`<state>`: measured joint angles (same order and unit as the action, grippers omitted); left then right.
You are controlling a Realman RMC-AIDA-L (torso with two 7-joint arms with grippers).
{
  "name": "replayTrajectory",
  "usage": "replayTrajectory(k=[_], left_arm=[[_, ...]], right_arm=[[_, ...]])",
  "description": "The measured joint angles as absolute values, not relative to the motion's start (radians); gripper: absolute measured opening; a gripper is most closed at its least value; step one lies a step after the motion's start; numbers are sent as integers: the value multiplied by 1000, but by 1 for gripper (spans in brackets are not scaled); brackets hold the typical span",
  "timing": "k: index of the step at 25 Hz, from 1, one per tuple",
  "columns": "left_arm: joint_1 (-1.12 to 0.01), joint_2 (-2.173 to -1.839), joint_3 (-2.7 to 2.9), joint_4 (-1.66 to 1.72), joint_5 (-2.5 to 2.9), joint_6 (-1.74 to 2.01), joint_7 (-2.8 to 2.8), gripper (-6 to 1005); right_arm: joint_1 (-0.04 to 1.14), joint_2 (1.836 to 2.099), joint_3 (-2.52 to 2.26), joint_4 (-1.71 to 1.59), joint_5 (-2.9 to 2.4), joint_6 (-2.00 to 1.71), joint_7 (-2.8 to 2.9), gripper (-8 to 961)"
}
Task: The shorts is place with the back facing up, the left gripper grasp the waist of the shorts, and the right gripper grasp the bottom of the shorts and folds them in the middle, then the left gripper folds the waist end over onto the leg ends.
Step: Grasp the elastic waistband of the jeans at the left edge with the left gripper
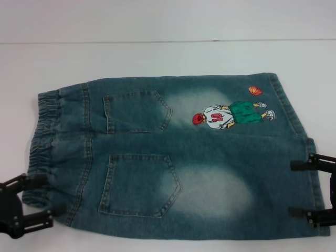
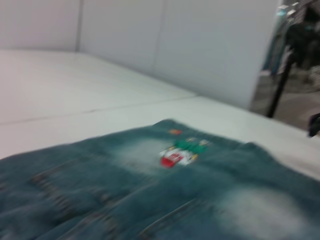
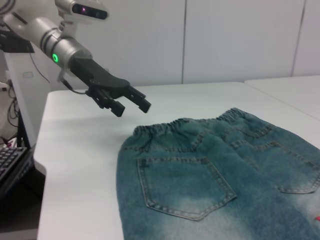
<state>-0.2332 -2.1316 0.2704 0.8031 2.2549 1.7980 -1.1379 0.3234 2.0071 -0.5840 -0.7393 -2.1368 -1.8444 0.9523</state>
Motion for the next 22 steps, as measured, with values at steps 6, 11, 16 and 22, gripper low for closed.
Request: replayTrajectory(k=[6, 11, 16, 22], left_arm=[[-199, -2161, 274, 918, 2255, 1741, -1210, 878], [-198, -2163, 279, 921, 2283, 1664, -1240, 877], [-203, -2163, 288, 917, 2304, 1617, -1256, 877], [-204, -2163, 290, 914, 2310, 1568, -1263, 878]], right_arm=[[328, 2007, -584, -739, -2137, -1822, 958, 946], [332, 2006, -584, -739, -2137, -1815, 961, 947], [333, 2006, -585, -739, -2137, -1813, 967, 946], [336, 2007, -584, -739, -2137, -1812, 969, 947]])
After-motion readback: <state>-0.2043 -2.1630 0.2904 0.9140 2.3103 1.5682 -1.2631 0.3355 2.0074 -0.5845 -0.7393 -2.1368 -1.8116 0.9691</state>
